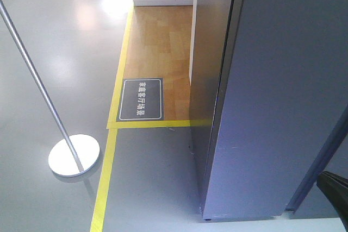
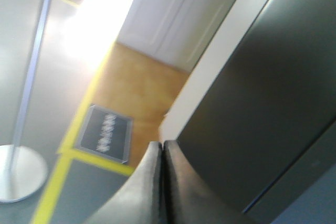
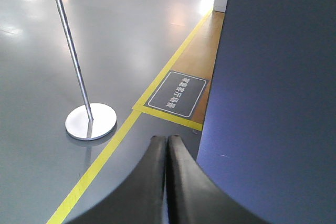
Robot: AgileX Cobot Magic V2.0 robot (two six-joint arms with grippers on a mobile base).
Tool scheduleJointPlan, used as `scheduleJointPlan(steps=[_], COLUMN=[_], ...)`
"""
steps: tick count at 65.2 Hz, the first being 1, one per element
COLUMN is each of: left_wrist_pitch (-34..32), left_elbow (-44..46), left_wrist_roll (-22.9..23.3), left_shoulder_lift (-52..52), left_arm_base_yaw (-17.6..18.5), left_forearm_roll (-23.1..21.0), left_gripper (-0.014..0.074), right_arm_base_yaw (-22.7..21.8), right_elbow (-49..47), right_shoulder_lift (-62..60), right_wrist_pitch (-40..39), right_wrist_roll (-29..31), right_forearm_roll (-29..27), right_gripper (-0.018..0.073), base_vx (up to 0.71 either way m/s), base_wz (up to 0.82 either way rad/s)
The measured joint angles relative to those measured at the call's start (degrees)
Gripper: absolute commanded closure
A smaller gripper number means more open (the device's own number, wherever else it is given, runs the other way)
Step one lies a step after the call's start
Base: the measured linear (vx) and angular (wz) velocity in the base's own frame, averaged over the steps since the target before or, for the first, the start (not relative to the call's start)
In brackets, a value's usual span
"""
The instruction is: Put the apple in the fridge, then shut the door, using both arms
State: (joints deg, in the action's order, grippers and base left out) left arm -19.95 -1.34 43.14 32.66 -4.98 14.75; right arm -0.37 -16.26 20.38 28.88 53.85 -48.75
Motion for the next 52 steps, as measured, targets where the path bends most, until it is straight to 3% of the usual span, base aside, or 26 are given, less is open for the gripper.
scheduleJointPlan(steps=[30, 52], left_wrist_pitch=[19.95, 30.15], left_elbow=[0.0, 0.0], left_wrist_roll=[-1.57, -1.74], left_shoulder_lift=[-24.8, -33.32], left_arm_base_yaw=[0.0, 0.0], left_forearm_roll=[0.56, 14.02], left_gripper=[0.0603, 0.0603], right_arm_base_yaw=[0.0, 0.0], right_elbow=[0.0, 0.0], right_shoulder_lift=[0.0, 0.0], right_wrist_pitch=[0.0, 0.0], right_wrist_roll=[0.0, 0.0], right_forearm_roll=[0.0, 0.0], right_gripper=[0.0562, 0.0562], base_vx=[0.0, 0.0], base_wz=[0.0, 0.0])
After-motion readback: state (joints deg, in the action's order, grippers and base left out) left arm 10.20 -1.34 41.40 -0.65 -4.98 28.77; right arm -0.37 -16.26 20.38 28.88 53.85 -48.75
